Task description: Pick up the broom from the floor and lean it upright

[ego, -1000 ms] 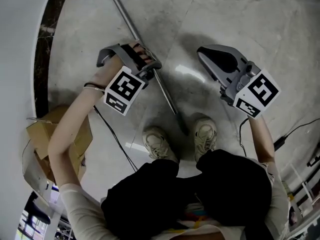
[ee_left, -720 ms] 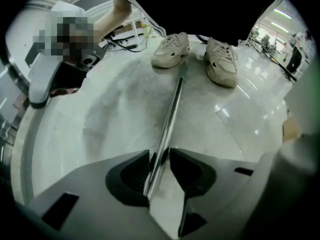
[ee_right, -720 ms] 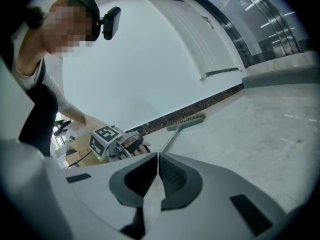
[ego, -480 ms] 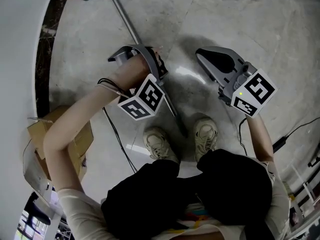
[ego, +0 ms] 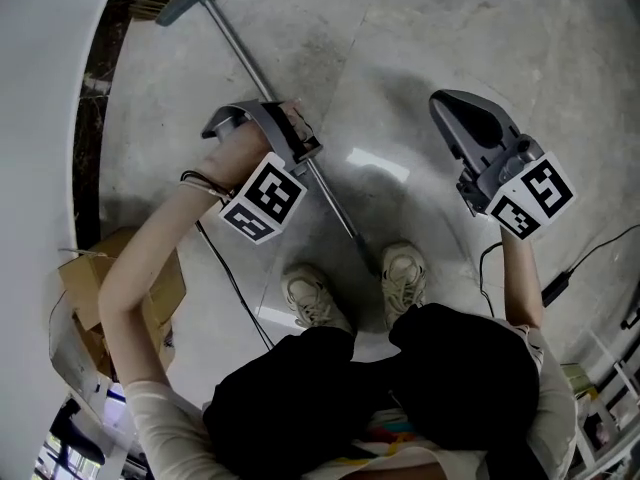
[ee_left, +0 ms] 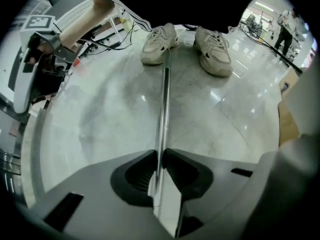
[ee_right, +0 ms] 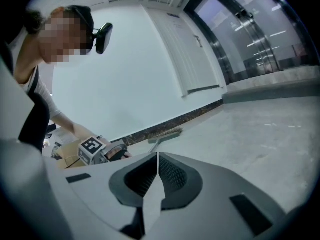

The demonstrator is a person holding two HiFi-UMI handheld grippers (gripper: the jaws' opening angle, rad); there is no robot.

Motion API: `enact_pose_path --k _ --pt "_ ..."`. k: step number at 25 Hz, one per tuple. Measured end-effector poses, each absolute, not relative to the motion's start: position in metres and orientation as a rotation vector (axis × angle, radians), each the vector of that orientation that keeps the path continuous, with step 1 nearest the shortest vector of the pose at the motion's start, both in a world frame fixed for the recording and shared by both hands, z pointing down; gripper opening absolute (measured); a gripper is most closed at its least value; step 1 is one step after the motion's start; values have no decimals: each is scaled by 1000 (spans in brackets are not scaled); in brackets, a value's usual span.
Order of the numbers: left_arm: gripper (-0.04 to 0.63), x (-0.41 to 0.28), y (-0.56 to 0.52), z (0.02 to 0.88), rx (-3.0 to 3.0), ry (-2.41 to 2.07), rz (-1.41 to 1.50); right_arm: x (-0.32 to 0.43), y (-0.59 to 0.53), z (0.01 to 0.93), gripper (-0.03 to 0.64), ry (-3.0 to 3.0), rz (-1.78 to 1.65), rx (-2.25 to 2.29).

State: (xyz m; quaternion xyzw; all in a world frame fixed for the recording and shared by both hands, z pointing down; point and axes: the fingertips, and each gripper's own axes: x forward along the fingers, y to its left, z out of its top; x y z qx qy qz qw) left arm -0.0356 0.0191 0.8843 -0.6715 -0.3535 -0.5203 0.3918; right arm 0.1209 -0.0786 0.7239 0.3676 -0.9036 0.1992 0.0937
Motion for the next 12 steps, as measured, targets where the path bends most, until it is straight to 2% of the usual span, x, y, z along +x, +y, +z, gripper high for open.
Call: enact_pose_path --k 6,12 --pt "118 -21 0 854 -1775 -814 -1327 195 -74 672 17 -2673 536 1381" --pt "118 19 -43 795 -1978 -566 -1270 221 -61 648 17 -2641 436 1478"
